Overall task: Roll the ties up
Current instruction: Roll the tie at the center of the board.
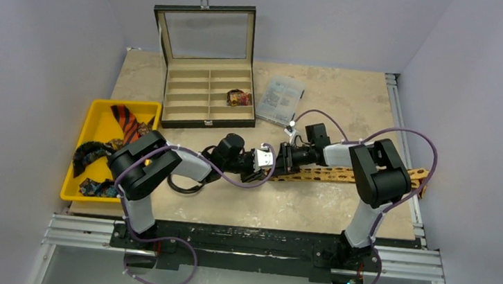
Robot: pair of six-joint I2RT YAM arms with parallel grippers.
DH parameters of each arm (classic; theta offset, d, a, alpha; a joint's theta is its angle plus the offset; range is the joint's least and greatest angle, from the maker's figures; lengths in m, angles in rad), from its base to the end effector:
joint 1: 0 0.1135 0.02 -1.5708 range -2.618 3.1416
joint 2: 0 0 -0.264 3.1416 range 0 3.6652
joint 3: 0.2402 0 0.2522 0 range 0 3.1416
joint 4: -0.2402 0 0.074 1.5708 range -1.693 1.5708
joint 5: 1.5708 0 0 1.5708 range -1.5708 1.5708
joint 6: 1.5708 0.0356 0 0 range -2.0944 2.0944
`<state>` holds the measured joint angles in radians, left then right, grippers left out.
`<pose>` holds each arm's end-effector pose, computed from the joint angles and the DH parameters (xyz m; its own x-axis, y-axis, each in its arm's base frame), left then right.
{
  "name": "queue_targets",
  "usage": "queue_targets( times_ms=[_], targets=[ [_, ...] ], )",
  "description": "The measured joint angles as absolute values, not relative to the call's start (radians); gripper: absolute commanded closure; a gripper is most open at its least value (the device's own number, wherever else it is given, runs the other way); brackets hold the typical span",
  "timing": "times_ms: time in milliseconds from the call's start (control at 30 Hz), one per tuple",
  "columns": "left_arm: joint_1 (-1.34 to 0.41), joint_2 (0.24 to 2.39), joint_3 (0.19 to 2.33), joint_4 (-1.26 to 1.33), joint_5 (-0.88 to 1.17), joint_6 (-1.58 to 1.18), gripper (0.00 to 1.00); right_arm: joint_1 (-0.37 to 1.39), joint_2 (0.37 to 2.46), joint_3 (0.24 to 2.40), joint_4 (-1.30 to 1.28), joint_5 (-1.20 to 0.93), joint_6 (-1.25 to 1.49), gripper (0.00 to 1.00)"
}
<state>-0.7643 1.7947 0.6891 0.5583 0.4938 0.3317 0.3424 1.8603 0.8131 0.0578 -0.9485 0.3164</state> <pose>0.2280 -0.2420 0.1241 -0.0616 0.4563 -0.8877 0.9747 0.2189 0.0449 0.2934 0.1353 0.1052 -0.9398 -0.1424 -0.3106 -0.3405 0.4667 0.8162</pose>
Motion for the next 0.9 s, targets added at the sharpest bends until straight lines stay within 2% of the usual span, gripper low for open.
queue_targets(
  times_ms=[200,433,633,733,833,900],
  targets=[
    [-0.766,1.794,0.711,0.511,0.487,0.353,0.68,0.318,1.791,0.819,-0.067,-0.941,0.261,0.69],
    [-0.778,1.794,0.738,0.463,0.467,0.355,0.65,0.331,1.780,0.819,-0.054,-0.941,0.315,0.62],
    [-0.788,1.794,0.745,0.448,0.446,0.355,0.65,0.343,1.812,0.828,-0.020,-0.941,0.359,0.63],
    [-0.793,1.794,0.745,0.448,0.440,0.357,0.65,0.342,1.842,0.840,-0.007,-0.936,0.376,0.68],
    [-0.794,1.794,0.745,0.449,0.437,0.361,0.65,0.340,1.860,0.850,-0.009,-0.936,0.382,0.86],
    [-0.794,1.794,0.745,0.449,0.437,0.364,0.60,0.340,1.861,0.852,-0.019,-0.932,0.372,1.00]
  ],
)
